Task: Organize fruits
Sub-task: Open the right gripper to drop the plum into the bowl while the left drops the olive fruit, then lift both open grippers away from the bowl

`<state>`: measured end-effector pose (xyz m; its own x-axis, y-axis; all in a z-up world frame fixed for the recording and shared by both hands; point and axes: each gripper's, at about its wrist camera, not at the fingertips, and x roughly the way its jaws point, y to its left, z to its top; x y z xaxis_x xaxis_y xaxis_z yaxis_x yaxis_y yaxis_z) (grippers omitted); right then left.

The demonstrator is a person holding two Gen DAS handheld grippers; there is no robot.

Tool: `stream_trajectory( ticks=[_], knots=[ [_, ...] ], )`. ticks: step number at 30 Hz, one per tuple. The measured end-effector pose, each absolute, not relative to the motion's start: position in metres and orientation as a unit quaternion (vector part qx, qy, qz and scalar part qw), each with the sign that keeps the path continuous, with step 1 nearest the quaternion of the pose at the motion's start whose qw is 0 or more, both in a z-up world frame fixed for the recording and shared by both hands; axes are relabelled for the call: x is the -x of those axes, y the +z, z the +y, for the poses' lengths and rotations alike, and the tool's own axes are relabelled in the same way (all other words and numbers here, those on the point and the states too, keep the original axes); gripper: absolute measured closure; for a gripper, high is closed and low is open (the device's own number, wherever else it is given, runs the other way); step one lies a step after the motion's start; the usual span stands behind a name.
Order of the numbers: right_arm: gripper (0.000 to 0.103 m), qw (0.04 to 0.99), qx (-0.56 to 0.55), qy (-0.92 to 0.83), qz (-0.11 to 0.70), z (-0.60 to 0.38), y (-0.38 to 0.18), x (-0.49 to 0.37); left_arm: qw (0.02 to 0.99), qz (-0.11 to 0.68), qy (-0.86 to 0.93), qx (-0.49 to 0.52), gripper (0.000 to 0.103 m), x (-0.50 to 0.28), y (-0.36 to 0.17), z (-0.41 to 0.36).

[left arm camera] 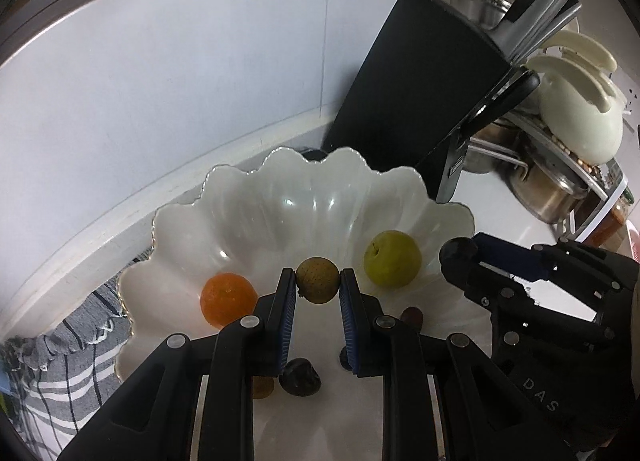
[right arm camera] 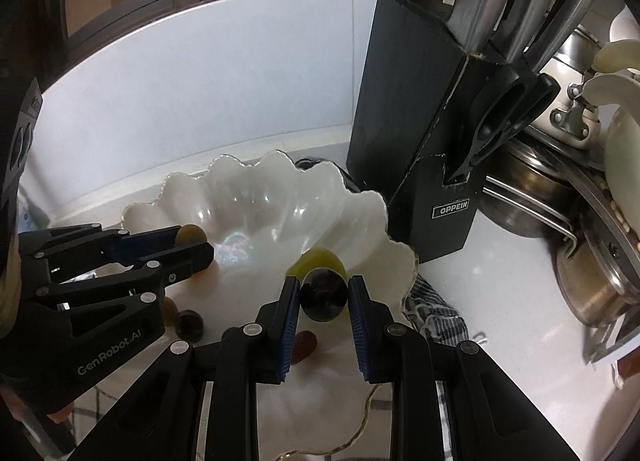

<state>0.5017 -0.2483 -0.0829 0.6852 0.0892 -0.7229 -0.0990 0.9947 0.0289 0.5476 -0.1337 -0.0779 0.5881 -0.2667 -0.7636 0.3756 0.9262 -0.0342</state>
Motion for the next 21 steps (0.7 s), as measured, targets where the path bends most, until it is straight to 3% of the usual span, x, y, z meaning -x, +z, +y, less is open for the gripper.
stream_trajectory(
  ticks=[5, 8, 21],
  knots=[
    [0.075, 0.913, 0.006, 0.047, 0.404, -0.251, -0.087, -0.507, 0.890, 0.419, -0.165, -0.068, 0.060, -0.550, -0.081, -0.131],
    [0.064, 0.913, -0.002, 0.042, 0.406, -0.253, -0.088, -0.508, 0.893, 0.416, -0.158, -0.069, 0.057, -0.548, -0.079, -0.127],
    [0.063, 0.925, -0.005, 0.048, 0.377, -0.247, -0.065, -0.480, 0.912, 0.384, -0.126, -0.061, 0.050, -0.518, -0.047, -0.104]
  ],
)
